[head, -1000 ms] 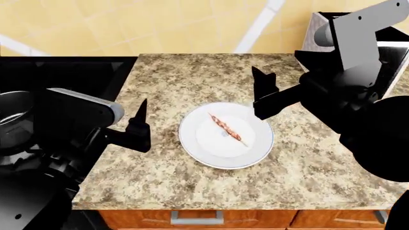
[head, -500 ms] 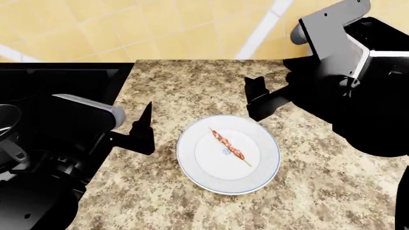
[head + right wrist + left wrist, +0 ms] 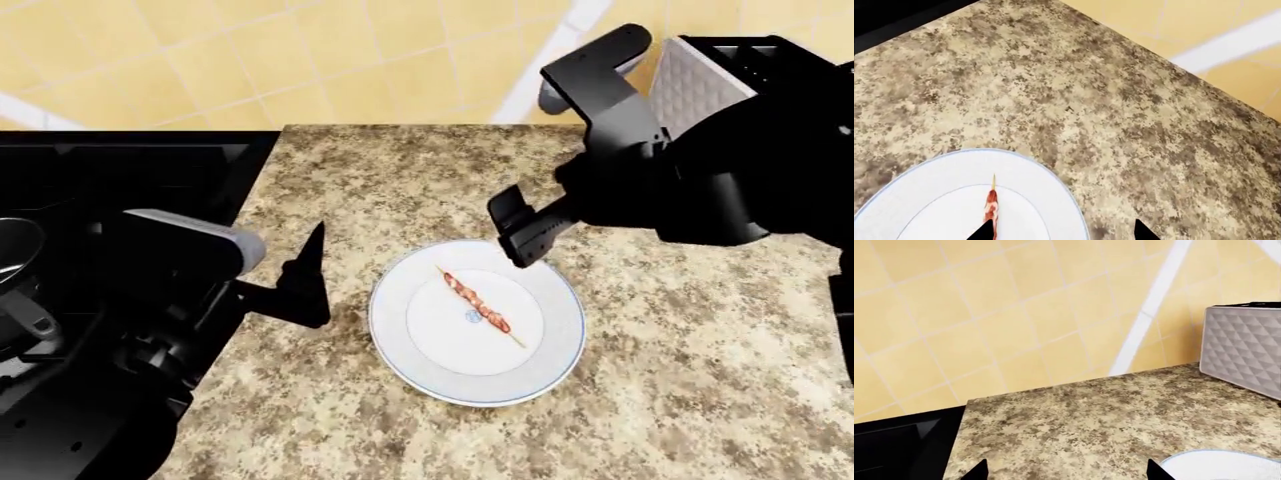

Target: Frozen meat rests on a plate on the counter. Retrieve the meat and place it in a pot on a burner. Then turn the burner on.

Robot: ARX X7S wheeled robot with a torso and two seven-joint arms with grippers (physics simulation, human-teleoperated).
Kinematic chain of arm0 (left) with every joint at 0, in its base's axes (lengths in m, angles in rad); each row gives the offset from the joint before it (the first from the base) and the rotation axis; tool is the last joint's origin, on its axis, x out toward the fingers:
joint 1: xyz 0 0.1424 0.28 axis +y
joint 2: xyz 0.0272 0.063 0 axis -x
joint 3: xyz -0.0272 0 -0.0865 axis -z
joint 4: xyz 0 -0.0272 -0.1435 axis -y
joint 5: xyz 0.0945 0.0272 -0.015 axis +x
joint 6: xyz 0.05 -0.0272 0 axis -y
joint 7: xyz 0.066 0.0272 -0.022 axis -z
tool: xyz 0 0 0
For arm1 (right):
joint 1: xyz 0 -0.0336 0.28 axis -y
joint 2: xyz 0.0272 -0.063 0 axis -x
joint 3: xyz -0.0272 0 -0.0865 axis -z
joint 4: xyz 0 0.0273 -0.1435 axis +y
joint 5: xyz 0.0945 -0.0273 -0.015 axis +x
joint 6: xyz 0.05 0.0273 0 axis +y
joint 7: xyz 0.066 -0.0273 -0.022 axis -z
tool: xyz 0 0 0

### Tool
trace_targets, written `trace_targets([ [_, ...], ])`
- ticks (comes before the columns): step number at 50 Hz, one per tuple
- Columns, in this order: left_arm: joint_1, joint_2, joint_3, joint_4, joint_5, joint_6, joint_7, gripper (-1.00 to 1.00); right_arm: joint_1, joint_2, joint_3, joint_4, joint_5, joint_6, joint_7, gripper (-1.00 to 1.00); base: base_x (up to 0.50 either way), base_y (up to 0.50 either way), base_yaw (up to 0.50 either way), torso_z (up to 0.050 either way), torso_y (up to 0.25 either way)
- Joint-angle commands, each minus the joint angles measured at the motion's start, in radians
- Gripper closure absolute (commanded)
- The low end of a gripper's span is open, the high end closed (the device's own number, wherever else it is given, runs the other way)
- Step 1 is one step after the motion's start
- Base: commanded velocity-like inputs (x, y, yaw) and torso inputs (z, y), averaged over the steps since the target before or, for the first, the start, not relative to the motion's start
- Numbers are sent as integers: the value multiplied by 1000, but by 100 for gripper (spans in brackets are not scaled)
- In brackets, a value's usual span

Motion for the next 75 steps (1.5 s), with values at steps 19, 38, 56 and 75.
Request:
trace_targets([
  [19, 69, -2, -42, -10, -18, 51, 3, -100, 22, -64, -302, 78, -111, -103, -307, -100, 0, 0, 0, 0, 0],
  [38, 93, -9, -37, -96, 18, 139, 29, -100, 10, -108, -393, 133, -159, -145, -392, -100, 0, 0, 0, 0, 0],
  [56, 117, -7, -53, -102, 7, 157, 25, -100, 17, -111, -434, 142, -161, -129, -414, -100, 0, 0, 0, 0, 0],
  [75, 117, -7, -41, -132, 14, 175, 24, -100, 3, -118, -485, 166, -187, -161, -456, -100, 0, 0, 0, 0, 0],
])
